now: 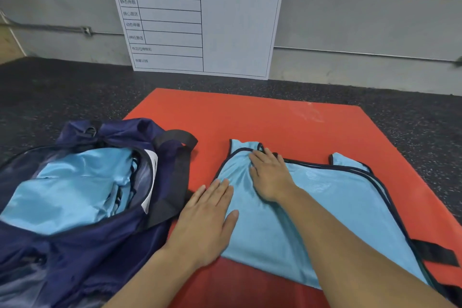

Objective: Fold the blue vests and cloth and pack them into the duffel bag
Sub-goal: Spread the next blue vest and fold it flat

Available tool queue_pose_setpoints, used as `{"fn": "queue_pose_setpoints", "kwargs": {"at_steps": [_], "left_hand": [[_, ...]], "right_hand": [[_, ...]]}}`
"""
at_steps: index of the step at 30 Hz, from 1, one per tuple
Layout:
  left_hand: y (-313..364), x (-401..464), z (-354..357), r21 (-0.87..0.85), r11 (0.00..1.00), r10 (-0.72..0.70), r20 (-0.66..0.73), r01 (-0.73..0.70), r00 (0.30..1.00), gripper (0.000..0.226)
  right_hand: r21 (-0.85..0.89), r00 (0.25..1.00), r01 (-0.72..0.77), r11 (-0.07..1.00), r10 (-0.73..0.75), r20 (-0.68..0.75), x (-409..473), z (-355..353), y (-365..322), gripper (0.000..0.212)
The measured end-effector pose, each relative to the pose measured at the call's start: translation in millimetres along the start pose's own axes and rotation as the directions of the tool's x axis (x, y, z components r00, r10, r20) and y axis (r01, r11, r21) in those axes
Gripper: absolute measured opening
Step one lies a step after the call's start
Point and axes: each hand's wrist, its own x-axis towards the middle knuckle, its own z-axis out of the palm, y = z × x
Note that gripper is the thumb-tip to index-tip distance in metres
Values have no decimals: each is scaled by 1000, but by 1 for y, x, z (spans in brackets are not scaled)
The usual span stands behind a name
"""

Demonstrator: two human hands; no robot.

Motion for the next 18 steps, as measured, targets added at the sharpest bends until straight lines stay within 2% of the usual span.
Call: {"fn": "queue_pose_setpoints", "kwargs": {"at_steps": [3,5,7,9,11,13,15,18], "left_hand": [[-2,-3,-5,4,1000,1,-26,-1,1000,58],[-4,-5,-6,21,1000,1,-40,0,999,57],[-8,-5,-3,38,999,10,-38,-8,999,57],[-11,-4,2,54,998,13,-40,-11,999,56],[-13,0,7,62,998,1,-54,3,999,54],[-15,2,12,64,998,-11,-68,15,998,54],[-16,4,15,73,997,-15,-95,22,995,53],[-18,6,16,82,996,-21,-127,32,992,54]], "right_hand": [[-26,975,-218,976,216,-45,0,-8,31,58],[1,957,-279,960,278,-87,-7,-13,48,59],[3,969,-198,980,196,-148,-16,-18,53,58],[3,985,2,1000,-2,-174,-27,-22,43,61],[28,973,213,977,-209,-99,-43,-22,23,68],[45,939,344,938,-345,1,-63,-12,3,68],[60,924,373,926,-376,63,-85,-3,-11,68],[67,926,368,927,-372,65,-115,3,-16,54]]}}
